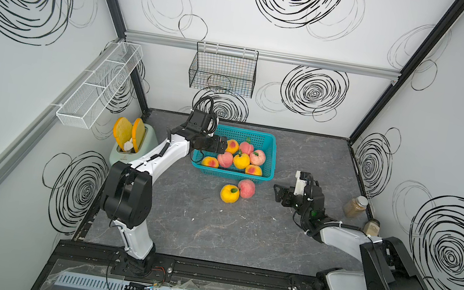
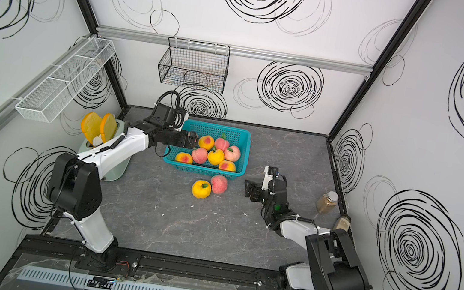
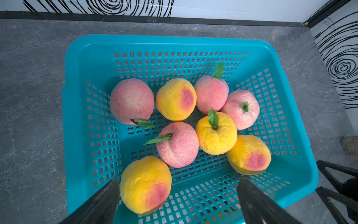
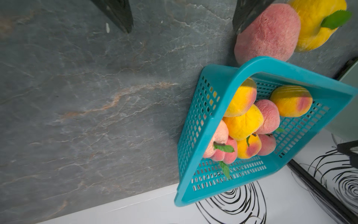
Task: Put the peaches into the basket
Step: Place the peach in the basket.
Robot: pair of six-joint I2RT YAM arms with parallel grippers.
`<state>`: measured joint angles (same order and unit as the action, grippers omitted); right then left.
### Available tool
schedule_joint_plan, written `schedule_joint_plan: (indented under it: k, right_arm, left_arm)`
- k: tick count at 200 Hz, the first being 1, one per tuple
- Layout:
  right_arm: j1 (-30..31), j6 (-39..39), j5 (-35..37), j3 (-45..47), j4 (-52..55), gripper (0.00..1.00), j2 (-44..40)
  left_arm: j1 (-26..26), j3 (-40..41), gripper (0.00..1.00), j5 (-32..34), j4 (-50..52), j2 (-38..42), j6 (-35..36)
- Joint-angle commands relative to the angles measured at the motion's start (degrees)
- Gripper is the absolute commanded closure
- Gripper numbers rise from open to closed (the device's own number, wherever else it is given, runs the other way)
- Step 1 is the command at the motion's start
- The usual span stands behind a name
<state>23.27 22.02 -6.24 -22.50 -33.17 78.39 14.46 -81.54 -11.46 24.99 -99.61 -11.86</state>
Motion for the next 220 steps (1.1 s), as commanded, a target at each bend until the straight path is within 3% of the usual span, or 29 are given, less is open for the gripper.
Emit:
schedule_joint_plan:
  k: [1, 45, 108, 220]
  right_arm:
    - [3.18, -0.62, -1.34, -0.78, -2.48, 0.16, 0.49]
    - [8.19, 0.92, 1.75, 0.13, -3.95, 0.18, -0.23]
    - [14.32, 1.9, -0.54, -2.58, -6.33, 0.19, 4.94]
    - [16.36, 0.74, -2.96, -10.28, -4.46, 0.19, 15.54]
  left_arm:
    - [-0.23, 1.03, 0.02, -0.45, -2.08, 2.14, -0.1]
    - [-0.13, 1.56, 0.02, -0.13, -2.33, 2.32, -0.09]
    - [-0.06, 1.38, 0.02, -0.49, -2.14, 1.79, -0.19]
    - [-0.09, 1.29, 0.02, -0.49, -1.91, 2.14, -0.02]
